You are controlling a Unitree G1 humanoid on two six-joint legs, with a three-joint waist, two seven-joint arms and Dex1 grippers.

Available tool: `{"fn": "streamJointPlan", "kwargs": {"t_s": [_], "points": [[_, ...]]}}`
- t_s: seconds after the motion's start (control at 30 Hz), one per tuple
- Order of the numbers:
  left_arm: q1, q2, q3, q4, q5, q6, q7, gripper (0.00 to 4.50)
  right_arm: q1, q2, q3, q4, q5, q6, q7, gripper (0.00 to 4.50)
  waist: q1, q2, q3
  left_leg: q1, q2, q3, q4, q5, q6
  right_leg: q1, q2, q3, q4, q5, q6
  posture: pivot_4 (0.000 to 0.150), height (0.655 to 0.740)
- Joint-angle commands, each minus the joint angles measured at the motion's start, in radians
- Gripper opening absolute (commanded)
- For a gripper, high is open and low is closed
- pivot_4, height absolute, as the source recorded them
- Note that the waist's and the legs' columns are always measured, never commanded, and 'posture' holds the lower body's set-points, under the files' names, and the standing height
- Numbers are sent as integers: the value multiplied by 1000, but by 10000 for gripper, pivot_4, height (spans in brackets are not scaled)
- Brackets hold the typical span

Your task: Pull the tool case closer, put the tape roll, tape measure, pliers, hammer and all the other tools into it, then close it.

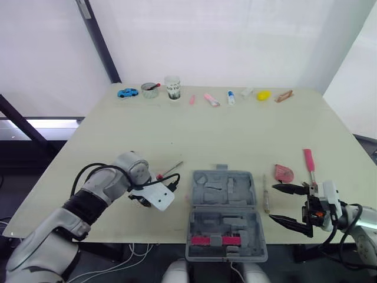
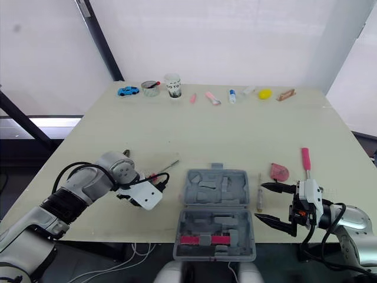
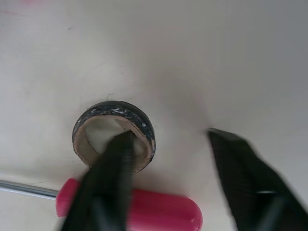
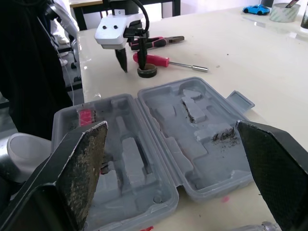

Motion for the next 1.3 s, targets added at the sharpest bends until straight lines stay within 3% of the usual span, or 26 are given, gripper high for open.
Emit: {"fn": "streamJointPlan", "kwargs": {"t_s": [0.03,0.07,0.37,0.57,0.7,0.97,1.3], "points": [[-25,-18,-13,16,16,-31,18,2462,1,-3,-19,-37,12,-12,-6,45000,0,1,0,0,0,0,0,0,0,0,0,0,0,0,0,1500,7400],[-31,-23,-11,22,16,-39,19,961,2,-4,-18,-38,12,-11,-6,45000,0,1,0,0,0,0,0,0,0,0,0,0,0,0,0,1500,7400],[-143,-21,21,48,-54,-96,-60,961,8,-12,-26,-45,17,-9,-6,45000,-3,0,0,-1,0,-1,1,0,0,0,0,0,0,0,0,1500,7400],[-203,-2,42,-45,-191,-1,-173,961,15,-7,-38,-45,19,-9,-23,45000,-4,0,0,0,0,-1,1,0,0,0,0,0,0,0,0,1500,7400],[-272,-69,-43,-95,-227,101,-176,961,9,-2,-43,-35,23,-9,-34,45000,0,0,0,-1,0,-1,1,0,0,0,0,0,0,0,1,1500,7400],[-401,-307,-163,49,-117,129,-135,961,13,-20,-71,-19,27,-10,-29,45000,-7,-1,1,-2,-1,-3,2,0,0,0,4,3,0,2,3,1500,7400],[-494,-407,-220,249,-18,24,-81,961,39,-25,-87,-30,30,-9,-30,45000,-5,-1,1,-2,-1,-3,2,0,0,0,5,5,-1,0,1,1500,7400]]}}
